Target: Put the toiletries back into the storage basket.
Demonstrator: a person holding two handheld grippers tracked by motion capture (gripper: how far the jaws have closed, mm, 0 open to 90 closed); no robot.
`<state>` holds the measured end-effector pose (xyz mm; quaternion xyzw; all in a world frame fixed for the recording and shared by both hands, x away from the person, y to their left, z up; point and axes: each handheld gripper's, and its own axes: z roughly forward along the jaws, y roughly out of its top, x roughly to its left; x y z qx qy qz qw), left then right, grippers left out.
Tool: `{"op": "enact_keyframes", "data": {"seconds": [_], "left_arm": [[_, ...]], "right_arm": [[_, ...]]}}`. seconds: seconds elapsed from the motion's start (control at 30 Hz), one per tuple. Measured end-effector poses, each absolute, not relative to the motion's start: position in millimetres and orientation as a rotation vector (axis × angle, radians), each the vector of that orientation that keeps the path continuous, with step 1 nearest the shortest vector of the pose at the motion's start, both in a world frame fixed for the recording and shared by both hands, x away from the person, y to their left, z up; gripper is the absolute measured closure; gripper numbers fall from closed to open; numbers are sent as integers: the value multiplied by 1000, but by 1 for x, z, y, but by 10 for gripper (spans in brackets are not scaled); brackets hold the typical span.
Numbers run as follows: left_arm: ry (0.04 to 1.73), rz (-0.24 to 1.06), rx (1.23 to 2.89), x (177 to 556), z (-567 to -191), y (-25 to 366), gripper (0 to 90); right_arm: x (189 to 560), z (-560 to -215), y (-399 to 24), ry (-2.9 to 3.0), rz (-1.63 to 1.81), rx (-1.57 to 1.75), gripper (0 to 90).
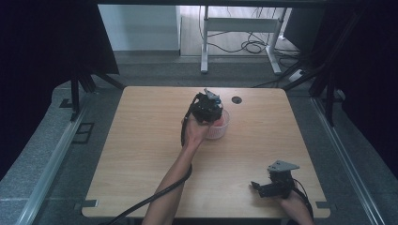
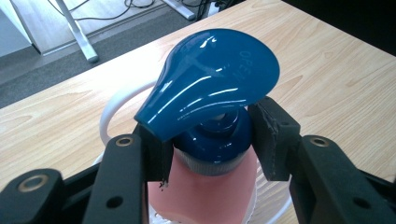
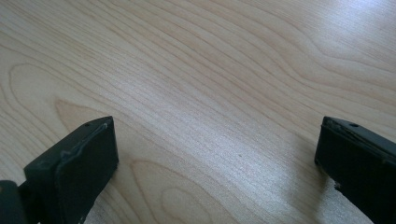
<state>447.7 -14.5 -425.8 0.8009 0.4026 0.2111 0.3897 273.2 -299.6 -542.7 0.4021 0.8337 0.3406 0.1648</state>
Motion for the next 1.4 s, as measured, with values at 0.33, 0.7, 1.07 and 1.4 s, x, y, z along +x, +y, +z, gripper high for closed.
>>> {"op": "enact_keyframes", "data": {"seconds": [0.33, 0.7, 1.07, 1.4], "left_arm": [[1033, 543, 2046, 448, -435, -17, 530], [1053, 516, 2031, 450, -438, -12, 523], [1078, 482, 2045, 453, -441, -8, 493], [1083, 500, 2023, 452, -439, -6, 340]], "right_arm": [[273, -543, -299, 2377, 971, 1148, 0], [273, -543, -299, 2378, 972, 1147, 0], [273, -543, -299, 2378, 971, 1148, 0], [273, -543, -299, 2378, 972, 1148, 0]]}}
